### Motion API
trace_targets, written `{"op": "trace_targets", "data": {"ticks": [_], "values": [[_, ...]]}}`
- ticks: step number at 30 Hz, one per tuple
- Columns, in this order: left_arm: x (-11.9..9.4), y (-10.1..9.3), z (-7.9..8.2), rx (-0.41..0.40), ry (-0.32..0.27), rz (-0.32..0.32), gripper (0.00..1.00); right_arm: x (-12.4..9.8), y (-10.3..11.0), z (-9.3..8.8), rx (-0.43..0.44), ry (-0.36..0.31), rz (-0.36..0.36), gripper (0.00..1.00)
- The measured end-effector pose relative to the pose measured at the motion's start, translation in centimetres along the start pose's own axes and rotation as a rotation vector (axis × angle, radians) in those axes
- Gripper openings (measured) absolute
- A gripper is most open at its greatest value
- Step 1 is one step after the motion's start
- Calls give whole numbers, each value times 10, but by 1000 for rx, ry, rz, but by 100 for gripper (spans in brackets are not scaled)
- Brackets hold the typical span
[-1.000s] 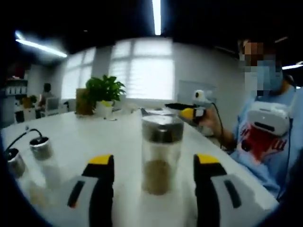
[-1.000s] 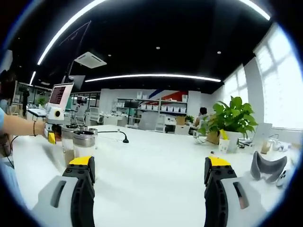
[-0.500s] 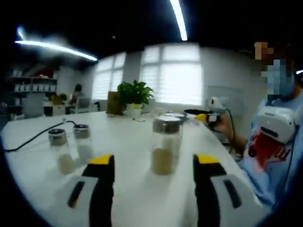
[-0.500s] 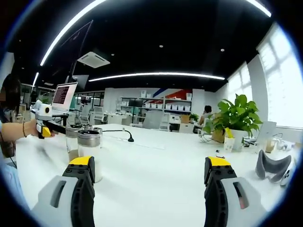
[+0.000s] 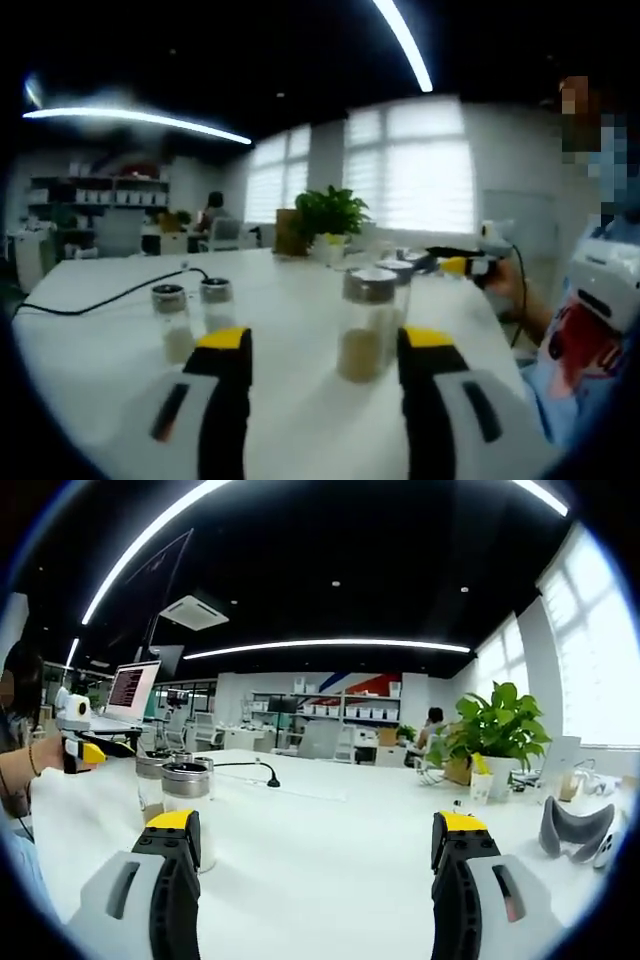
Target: Rotate the seasoning bottle until the label or dispensing opening points toward the visible target arrow and the bottle remains upright within the marked orientation range
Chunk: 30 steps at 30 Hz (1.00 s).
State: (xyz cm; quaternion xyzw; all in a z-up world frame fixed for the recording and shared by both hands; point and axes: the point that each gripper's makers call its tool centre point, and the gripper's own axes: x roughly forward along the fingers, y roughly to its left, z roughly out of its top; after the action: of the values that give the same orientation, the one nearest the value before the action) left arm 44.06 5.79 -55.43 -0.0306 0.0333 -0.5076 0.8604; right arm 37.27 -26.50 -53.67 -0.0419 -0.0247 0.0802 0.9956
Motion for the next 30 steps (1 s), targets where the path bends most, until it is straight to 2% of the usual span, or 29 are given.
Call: {"op": "trace_targets", "data": {"ticks": [3,4,6,8,9,11,15,17,20,22,25,30], "values": [[7,20,1,-41,-21,121,64,0,0,-2,2,8,5,100],[9,29,1,-55,-28,175,63,1,1,-3,2,12,6,100],[15,41,0,-56,-35,238,59,1,1,-4,8,13,11,100],[23,44,3,-62,-36,226,53,1,2,-2,13,0,20,100],[28,41,8,-75,-50,199,51,0,2,0,12,-9,25,100],[38,41,12,-91,-58,198,51,0,0,2,1,-11,17,100],[58,55,-2,-48,27,280,52,0,1,1,3,-9,20,100],[69,69,-1,-36,-6,340,53,1,1,0,10,-7,26,100],[86,79,-11,-54,16,348,45,0,2,1,8,-18,34,100],[97,87,-21,-61,39,377,40,-1,0,2,4,-25,29,100],[104,100,-30,-63,53,442,43,-2,-2,2,4,-28,25,100],[109,107,-36,-20,91,478,44,-2,-4,3,2,-36,18,100]]}}
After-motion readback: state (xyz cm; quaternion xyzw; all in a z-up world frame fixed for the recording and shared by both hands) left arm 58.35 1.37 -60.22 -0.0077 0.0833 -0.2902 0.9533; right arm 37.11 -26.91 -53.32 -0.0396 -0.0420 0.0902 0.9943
